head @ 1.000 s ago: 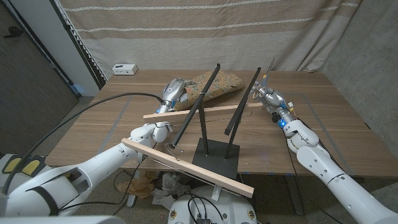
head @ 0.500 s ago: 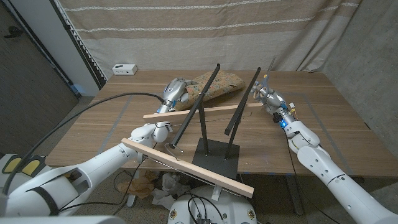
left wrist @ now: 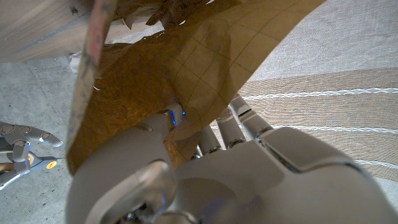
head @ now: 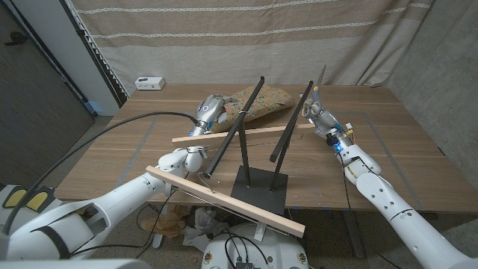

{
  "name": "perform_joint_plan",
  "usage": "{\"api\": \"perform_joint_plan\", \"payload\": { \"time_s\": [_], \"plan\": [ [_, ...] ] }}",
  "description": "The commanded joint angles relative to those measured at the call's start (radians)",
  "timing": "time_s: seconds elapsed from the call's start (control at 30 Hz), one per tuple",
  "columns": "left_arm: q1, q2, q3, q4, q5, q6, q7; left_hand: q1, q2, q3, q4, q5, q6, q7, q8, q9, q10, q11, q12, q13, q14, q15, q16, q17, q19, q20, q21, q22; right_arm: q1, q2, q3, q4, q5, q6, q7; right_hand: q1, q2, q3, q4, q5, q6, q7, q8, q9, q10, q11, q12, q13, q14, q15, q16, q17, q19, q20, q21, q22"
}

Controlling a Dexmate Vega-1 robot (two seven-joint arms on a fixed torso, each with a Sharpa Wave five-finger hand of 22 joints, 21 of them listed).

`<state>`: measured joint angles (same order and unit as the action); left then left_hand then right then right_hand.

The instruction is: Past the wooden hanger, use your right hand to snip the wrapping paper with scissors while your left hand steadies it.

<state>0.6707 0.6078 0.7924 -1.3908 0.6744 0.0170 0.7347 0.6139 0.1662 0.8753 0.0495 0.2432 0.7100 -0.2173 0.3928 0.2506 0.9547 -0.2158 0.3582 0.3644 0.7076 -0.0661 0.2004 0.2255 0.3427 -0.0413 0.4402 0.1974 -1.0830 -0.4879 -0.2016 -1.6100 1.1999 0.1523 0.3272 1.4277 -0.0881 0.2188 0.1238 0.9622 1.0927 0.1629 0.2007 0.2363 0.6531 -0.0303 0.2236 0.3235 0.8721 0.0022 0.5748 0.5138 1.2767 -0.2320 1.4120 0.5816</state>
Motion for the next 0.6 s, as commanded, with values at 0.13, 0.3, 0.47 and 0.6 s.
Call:
{"api": "perform_joint_plan", "payload": {
  "time_s": [0.13, 0.3, 0.47, 0.6],
  "plan": [
    [0.007, -0.001, -0.003, -0.003, -0.003, 0.006, 0.0, 0.01, 0.003, 0.002, -0.005, 0.008, 0.008, -0.001, 0.007, 0.0, 0.008, 0.002, 0.003, 0.005, 0.011, -0.166, 0.002, 0.002, 0.004, -0.035, -0.002, 0.004, 0.004, 0.015, 0.008, 0.0, 0.015, -0.026, 0.004, -0.204, 0.037, 0.046, -0.216, -0.435, -0.004, -0.029, 0.013, 0.038, 0.028, 0.01, -0.001, -0.016, 0.523, -0.225, 0.561, -0.081, 0.086, 0.007, -0.016, -0.018],
    [0.005, -0.003, -0.001, 0.003, -0.005, 0.001, 0.0, 0.01, 0.003, 0.002, -0.005, 0.008, 0.008, -0.001, 0.007, 0.0, 0.008, 0.002, 0.003, 0.005, 0.01, -0.166, 0.001, 0.002, 0.004, -0.034, -0.002, 0.004, 0.001, 0.008, 0.007, -0.011, -0.007, -0.022, -0.018, -0.263, 0.033, -0.014, -0.203, -0.587, 0.029, -0.035, 0.027, 0.064, 0.039, 0.007, 0.0, -0.021, 0.519, -0.223, 0.595, -0.106, 0.09, 0.007, -0.012, -0.003],
    [0.003, -0.004, -0.001, 0.008, -0.007, -0.002, 0.004, 0.011, 0.003, 0.003, -0.006, 0.009, 0.008, -0.001, 0.007, 0.0, 0.008, 0.002, 0.003, 0.005, 0.01, -0.166, 0.001, 0.002, 0.004, -0.034, -0.002, 0.004, -0.001, 0.004, 0.006, -0.016, -0.015, -0.024, -0.034, -0.299, 0.027, -0.051, -0.195, -0.637, 0.09, -0.03, 0.057, 0.096, 0.064, 0.004, 0.007, -0.025, 0.517, -0.223, 0.618, -0.124, 0.092, 0.008, -0.007, 0.011],
    [0.003, -0.005, -0.002, 0.009, -0.008, -0.002, 0.006, 0.012, 0.003, 0.002, -0.007, 0.009, 0.007, -0.001, 0.007, -0.001, 0.008, 0.002, 0.002, 0.005, 0.011, -0.167, 0.001, 0.003, 0.004, -0.034, -0.002, 0.004, 0.003, 0.006, 0.002, -0.007, -0.016, -0.029, -0.036, -0.306, 0.027, -0.062, -0.195, -0.649, 0.098, -0.032, 0.064, 0.112, 0.071, 0.003, 0.01, -0.022, 0.517, -0.224, 0.631, -0.126, 0.088, 0.008, -0.009, 0.013]
  ]
}}
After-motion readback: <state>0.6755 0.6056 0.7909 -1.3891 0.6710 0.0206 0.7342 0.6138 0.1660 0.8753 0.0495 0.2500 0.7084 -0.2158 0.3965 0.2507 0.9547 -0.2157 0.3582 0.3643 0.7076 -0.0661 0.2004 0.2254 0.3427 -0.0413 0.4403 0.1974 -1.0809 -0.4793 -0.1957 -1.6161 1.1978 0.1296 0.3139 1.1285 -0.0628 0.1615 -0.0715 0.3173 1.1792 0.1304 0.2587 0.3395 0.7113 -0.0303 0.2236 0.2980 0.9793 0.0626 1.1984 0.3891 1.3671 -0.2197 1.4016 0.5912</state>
